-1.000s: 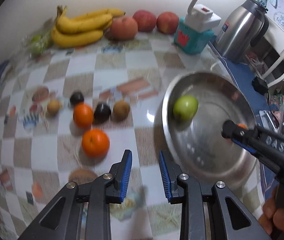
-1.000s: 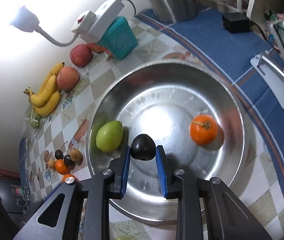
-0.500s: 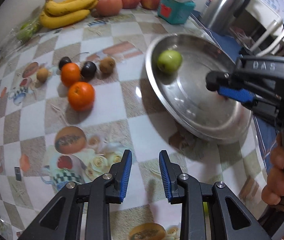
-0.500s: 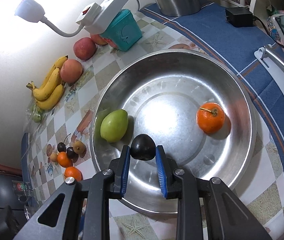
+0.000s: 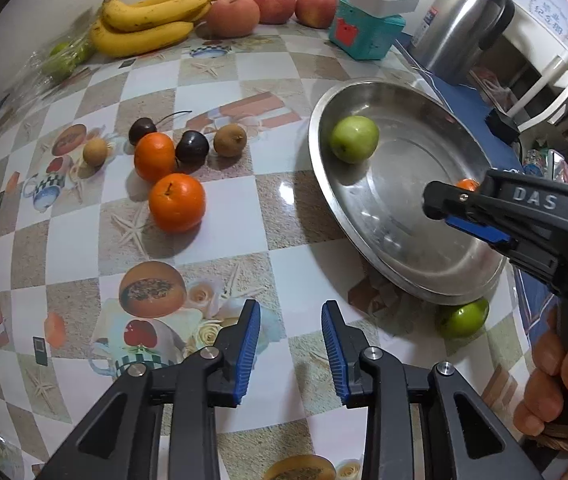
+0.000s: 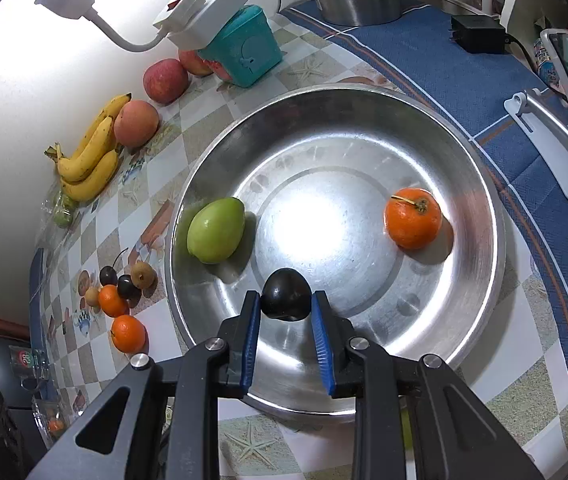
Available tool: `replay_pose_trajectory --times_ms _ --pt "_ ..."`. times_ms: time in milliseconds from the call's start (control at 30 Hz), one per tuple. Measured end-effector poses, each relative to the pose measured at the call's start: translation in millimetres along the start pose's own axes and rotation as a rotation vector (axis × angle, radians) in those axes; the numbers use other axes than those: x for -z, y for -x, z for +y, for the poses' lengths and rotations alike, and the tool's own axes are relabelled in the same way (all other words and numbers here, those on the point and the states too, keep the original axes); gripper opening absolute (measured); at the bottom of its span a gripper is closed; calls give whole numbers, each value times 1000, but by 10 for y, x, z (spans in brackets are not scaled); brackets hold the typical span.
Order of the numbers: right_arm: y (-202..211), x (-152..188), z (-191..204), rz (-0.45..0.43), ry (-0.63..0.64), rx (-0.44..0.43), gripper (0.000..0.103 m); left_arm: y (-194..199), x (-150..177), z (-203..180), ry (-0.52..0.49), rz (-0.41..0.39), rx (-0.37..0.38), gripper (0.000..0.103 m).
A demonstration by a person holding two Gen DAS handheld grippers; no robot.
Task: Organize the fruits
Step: 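Carry the plum and green mango over the steel plate with both tools, then open the right tool to drop the plum into the plate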
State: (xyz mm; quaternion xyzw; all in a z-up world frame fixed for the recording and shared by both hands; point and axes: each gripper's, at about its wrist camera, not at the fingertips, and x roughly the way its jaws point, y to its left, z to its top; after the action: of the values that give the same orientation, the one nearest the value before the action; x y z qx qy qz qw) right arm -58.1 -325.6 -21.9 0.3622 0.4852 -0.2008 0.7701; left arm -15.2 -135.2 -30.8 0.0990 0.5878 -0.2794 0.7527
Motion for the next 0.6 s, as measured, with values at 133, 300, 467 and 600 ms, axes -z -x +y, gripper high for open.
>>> replay_pose_trajectory --times_ms 133,300,467,600 --pt "71 -3 -7 -16 10 0 27 -1 -52 83 37 -5 22 35" --pt "83 8 -44 -16 10 18 27 92 -115 249 89 -53 -5 35" --pt "143 4 -34 -25 21 6 27 61 -113 201 68 -38 14 35" --pt "185 -16 -50 -21 31 -13 27 35 -80 62 26 -29 25 35"
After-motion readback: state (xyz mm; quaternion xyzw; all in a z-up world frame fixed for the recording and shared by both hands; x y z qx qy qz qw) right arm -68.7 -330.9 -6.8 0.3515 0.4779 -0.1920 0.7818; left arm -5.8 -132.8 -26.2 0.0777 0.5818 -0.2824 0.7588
